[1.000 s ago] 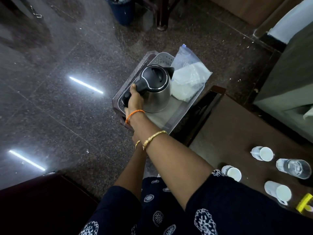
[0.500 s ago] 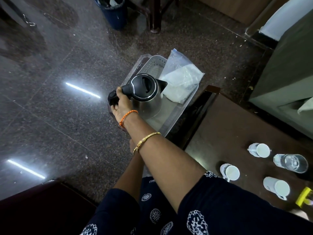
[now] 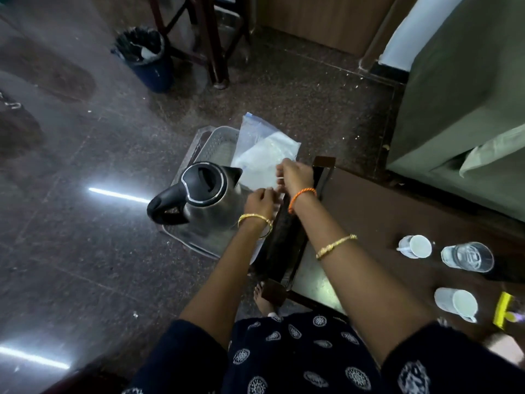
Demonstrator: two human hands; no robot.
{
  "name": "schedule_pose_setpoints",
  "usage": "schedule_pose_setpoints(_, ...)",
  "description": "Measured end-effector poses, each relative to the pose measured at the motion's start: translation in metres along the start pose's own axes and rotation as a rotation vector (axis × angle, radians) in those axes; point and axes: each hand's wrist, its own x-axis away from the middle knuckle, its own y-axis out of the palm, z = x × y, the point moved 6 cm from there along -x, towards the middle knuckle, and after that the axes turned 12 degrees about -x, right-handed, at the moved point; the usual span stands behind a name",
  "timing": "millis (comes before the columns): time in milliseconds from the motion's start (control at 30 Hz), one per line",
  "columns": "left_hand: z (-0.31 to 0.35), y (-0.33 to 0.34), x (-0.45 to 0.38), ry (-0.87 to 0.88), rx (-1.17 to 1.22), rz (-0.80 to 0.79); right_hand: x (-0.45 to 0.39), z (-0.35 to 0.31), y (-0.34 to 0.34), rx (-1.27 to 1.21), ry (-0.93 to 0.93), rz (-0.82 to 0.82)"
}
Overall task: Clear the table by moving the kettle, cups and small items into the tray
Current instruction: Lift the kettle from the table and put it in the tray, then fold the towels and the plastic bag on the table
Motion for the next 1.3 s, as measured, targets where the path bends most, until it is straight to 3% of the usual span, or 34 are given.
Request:
schedule_pose_setpoints(100,0.036,0.011,-0.022,0.018,-0.019,-0.028,-0.049,-0.023,-0.014,0.300,-0.139,0.070)
schedule_pose_setpoints(200,0.054,0.014,-0.055,-0.034,-0.031,-0.039,-0.085,-0.029,-0.006,0.487,-0.184,-0.017)
schedule_pose_setpoints(400,0.060,0.007,-0.102,-0.126,-0.103,-0.064,-0.119,-0.021,0.016,0.605,-0.161,-0.178)
schedule_pose_setpoints(600,0.054,0.006,-0.106,-0.169,0.000,-0.034,-0.105,-0.014,0.009,0.658,-0.298,-0.181)
schedule_pose_setpoints(733,0.040,0.011,-0.103,-0.223,0.087,-0.043,-0.101,0.014,0.000,0.517,-0.108,-0.160)
schedule_pose_setpoints(833,0.031,0.012,-0.098,-0.207,0.013,-0.051,-0.098,0.029,0.005,0.510,-0.028,-0.219)
schedule_pose_setpoints(933,0.023,0.009,-0.091,-0.178,-0.015,-0.045,-0.091,0.021,0.008,0.609,-0.110,-0.247)
schedule_pose_setpoints(1167,0.048,-0.014,-0.049,-0.010,0.000,0.195,-0.033,-0.024,0.000,0.503,-0.278,-0.375)
schedule_pose_setpoints(1300,0.063,-0.013,0.007,0.069,0.093,0.273,0.012,-0.045,-0.039,0.571,-0.441,-0.296)
